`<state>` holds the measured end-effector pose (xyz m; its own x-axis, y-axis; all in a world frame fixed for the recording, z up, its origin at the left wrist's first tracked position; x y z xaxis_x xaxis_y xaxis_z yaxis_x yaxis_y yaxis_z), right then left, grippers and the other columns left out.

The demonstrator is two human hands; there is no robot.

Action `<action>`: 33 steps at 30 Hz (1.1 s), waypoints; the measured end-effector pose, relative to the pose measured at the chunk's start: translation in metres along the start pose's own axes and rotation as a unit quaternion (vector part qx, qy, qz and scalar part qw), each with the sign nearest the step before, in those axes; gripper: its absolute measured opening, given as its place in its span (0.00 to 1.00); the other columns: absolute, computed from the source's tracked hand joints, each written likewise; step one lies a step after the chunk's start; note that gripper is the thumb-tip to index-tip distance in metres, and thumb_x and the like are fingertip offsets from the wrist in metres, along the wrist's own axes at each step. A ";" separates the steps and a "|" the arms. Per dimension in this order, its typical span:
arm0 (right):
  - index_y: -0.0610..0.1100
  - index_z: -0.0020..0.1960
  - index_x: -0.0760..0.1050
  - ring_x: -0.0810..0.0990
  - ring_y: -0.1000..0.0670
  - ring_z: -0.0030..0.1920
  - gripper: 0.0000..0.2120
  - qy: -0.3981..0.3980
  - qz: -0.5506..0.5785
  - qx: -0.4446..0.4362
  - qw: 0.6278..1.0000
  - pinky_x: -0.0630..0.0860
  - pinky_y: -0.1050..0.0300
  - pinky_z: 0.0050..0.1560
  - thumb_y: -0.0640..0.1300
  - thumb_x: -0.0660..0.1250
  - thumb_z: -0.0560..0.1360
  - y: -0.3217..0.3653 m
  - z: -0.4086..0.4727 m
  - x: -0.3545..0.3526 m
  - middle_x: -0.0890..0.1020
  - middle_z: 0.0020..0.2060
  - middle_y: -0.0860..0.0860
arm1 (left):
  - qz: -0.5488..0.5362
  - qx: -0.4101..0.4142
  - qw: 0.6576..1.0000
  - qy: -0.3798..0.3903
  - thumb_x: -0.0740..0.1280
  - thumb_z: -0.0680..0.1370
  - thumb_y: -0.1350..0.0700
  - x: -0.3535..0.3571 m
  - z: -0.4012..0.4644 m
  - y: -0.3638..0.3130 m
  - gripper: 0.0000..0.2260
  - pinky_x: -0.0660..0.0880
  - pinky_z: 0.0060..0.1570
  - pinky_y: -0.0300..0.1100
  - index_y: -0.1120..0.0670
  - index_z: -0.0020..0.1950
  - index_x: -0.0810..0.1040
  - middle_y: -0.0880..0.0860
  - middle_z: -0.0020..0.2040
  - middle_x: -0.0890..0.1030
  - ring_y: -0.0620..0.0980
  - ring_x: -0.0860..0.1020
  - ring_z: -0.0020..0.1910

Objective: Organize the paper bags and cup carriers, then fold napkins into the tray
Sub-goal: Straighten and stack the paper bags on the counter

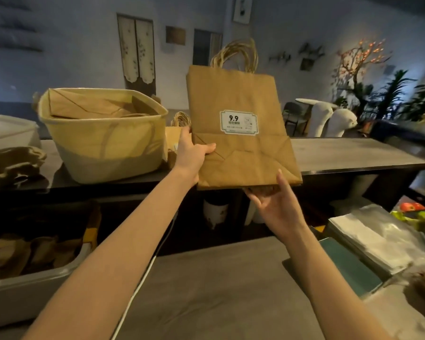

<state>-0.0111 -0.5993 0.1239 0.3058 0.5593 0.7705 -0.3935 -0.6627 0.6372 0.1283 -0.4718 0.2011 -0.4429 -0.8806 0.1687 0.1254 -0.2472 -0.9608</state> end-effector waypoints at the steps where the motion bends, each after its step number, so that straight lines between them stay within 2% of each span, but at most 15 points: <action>1: 0.48 0.69 0.64 0.79 0.45 0.56 0.27 0.004 -0.018 0.013 1.000 0.81 0.48 0.47 0.50 0.63 0.72 -0.006 0.006 0.006 0.77 0.60 0.46 | -0.007 -0.012 1.000 0.001 0.66 0.76 0.65 0.006 0.005 0.004 0.26 0.74 0.49 0.40 0.55 0.71 0.62 0.51 0.59 0.74 0.48 0.73 0.54; 3: 0.48 0.72 0.61 0.80 0.45 0.55 0.28 -0.003 -0.045 0.023 0.999 0.81 0.49 0.43 0.48 0.64 0.74 -0.012 0.017 0.016 0.76 0.62 0.46 | -0.027 -0.034 0.999 0.009 0.66 0.75 0.66 0.019 0.012 0.011 0.27 0.74 0.50 0.43 0.55 0.72 0.61 0.54 0.62 0.74 0.52 0.73 0.57; 5: 0.46 0.72 0.62 0.79 0.45 0.54 0.24 -0.039 -0.042 0.002 0.998 0.81 0.50 0.39 0.43 0.63 0.77 -0.007 0.032 0.014 0.76 0.62 0.44 | -0.029 -0.036 0.999 0.016 0.66 0.75 0.65 0.030 0.020 0.013 0.28 0.75 0.48 0.42 0.55 0.73 0.61 0.54 0.61 0.74 0.52 0.74 0.57; 7: 0.43 0.71 0.61 0.79 0.43 0.53 0.23 -0.080 -0.020 -0.017 0.996 0.81 0.51 0.35 0.38 0.62 0.78 0.002 0.046 0.009 0.75 0.62 0.42 | -0.018 -0.029 0.999 0.024 0.67 0.75 0.64 0.039 0.032 0.011 0.28 0.75 0.55 0.46 0.54 0.73 0.60 0.54 0.62 0.74 0.52 0.73 0.59; 10: 0.39 0.69 0.63 0.79 0.42 0.53 0.21 -0.116 -0.025 -0.010 0.993 0.80 0.48 0.38 0.36 0.62 0.77 0.011 0.065 0.004 0.76 0.59 0.41 | 0.010 -0.049 0.998 0.049 0.67 0.76 0.61 0.049 0.053 0.013 0.27 0.74 0.59 0.52 0.53 0.73 0.60 0.54 0.64 0.73 0.54 0.73 0.61; 12: 0.39 0.67 0.63 0.79 0.41 0.54 0.19 -0.131 -0.043 -0.008 0.990 0.78 0.48 0.39 0.34 0.61 0.78 0.017 0.077 -0.001 0.76 0.60 0.40 | 0.022 -0.077 0.994 0.074 0.65 0.77 0.59 0.054 0.066 0.019 0.25 0.77 0.53 0.50 0.53 0.72 0.61 0.54 0.62 0.74 0.52 0.75 0.57; 14: 0.38 0.67 0.63 0.78 0.40 0.56 0.19 -0.143 -0.053 -0.002 0.988 0.79 0.47 0.38 0.33 0.61 0.78 0.021 0.091 -0.008 0.75 0.61 0.40 | 0.044 -0.093 0.989 0.103 0.63 0.79 0.57 0.058 0.074 0.023 0.18 0.78 0.41 0.43 0.56 0.68 0.67 0.53 0.57 0.77 0.48 0.77 0.48; 16: 0.36 0.69 0.63 0.79 0.41 0.54 0.20 -0.159 -0.063 0.007 0.985 0.81 0.48 0.35 0.33 0.61 0.77 0.025 0.101 -0.017 0.76 0.60 0.39 | 0.101 -0.084 0.984 0.120 0.61 0.80 0.55 0.058 0.080 0.025 0.15 0.78 0.37 0.39 0.59 0.65 0.70 0.53 0.55 0.78 0.47 0.77 0.46; 19: 0.37 0.68 0.64 0.80 0.41 0.54 0.20 -0.188 -0.090 0.018 0.978 0.80 0.48 0.35 0.32 0.62 0.77 0.030 0.114 -0.032 0.76 0.60 0.39 | 0.258 -0.037 0.956 0.135 0.60 0.80 0.53 0.053 0.090 0.032 0.15 0.74 0.46 0.41 0.58 0.63 0.72 0.53 0.54 0.77 0.49 0.75 0.50; 21: 0.38 0.67 0.63 0.79 0.41 0.54 0.20 -0.207 -0.110 0.018 0.972 0.78 0.48 0.34 0.32 0.62 0.77 0.034 0.120 -0.041 0.76 0.61 0.39 | 0.314 -0.016 0.940 0.134 0.61 0.80 0.54 0.047 0.095 0.039 0.13 0.73 0.50 0.43 0.59 0.61 0.75 0.53 0.51 0.77 0.49 0.74 0.49; 25: 0.40 0.68 0.62 0.78 0.39 0.57 0.22 -0.226 -0.128 0.037 0.965 0.78 0.47 0.31 0.31 0.62 0.76 0.033 0.128 -0.051 0.75 0.61 0.39 | 0.332 -0.025 0.934 0.127 0.60 0.80 0.56 0.037 0.098 0.056 0.11 0.73 0.57 0.45 0.58 0.59 0.77 0.53 0.50 0.79 0.49 0.76 0.51; 30: 0.39 0.68 0.63 0.77 0.38 0.59 0.21 -0.258 -0.193 0.047 0.946 0.78 0.43 0.44 0.28 0.60 0.76 0.028 0.134 -0.054 0.74 0.62 0.38 | 0.341 -0.025 0.934 0.106 0.61 0.79 0.58 0.031 0.098 0.062 0.09 0.73 0.60 0.48 0.56 0.57 0.77 0.52 0.48 0.78 0.49 0.76 0.53; 33: 0.40 0.67 0.64 0.78 0.39 0.57 0.20 -0.253 -0.215 0.062 0.941 0.79 0.46 0.39 0.33 0.62 0.77 0.027 0.131 -0.044 0.76 0.61 0.39 | 0.350 -0.028 0.930 0.109 0.61 0.79 0.59 0.030 0.098 0.062 0.09 0.73 0.60 0.47 0.56 0.57 0.77 0.52 0.49 0.78 0.50 0.76 0.54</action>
<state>0.0782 -0.7070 0.1097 0.7994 0.5012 0.3313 -0.0449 -0.4999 0.8649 0.2093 -0.5530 0.1685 -0.4406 -0.7136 -0.5447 0.4061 0.3827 -0.8298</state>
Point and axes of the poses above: each hand's wrist, its own z-axis towards the middle knuckle, its own x-axis out of the palm, y = z × x, the point moved 9 cm from there along z, towards the middle knuckle
